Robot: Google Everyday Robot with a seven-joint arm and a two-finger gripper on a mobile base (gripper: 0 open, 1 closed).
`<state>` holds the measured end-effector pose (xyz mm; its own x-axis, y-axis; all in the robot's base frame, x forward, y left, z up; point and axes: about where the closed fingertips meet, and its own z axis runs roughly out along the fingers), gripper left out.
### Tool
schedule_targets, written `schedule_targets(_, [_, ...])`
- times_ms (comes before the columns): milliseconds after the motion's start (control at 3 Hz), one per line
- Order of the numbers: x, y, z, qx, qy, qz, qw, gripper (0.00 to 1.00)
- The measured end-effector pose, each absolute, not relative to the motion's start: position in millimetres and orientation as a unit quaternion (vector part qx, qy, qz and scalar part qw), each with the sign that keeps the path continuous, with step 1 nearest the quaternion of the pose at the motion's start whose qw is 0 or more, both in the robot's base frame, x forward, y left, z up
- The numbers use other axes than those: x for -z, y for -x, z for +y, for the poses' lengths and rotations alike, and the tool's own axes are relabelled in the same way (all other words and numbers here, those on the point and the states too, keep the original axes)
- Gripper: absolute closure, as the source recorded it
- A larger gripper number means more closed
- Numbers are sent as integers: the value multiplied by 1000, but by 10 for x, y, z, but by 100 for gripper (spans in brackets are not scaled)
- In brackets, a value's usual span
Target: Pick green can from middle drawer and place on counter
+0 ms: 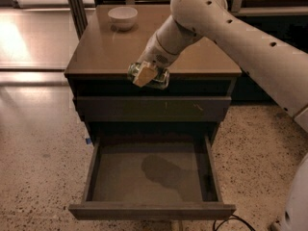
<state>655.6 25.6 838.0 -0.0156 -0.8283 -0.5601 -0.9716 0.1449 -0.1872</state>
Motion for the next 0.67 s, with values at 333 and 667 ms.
schedule_targets(333, [-8728, -6895, 309, -119, 653, 684, 302, 100])
schedule_targets(667, [-8725, -7269, 332, -114, 664, 678, 294, 100])
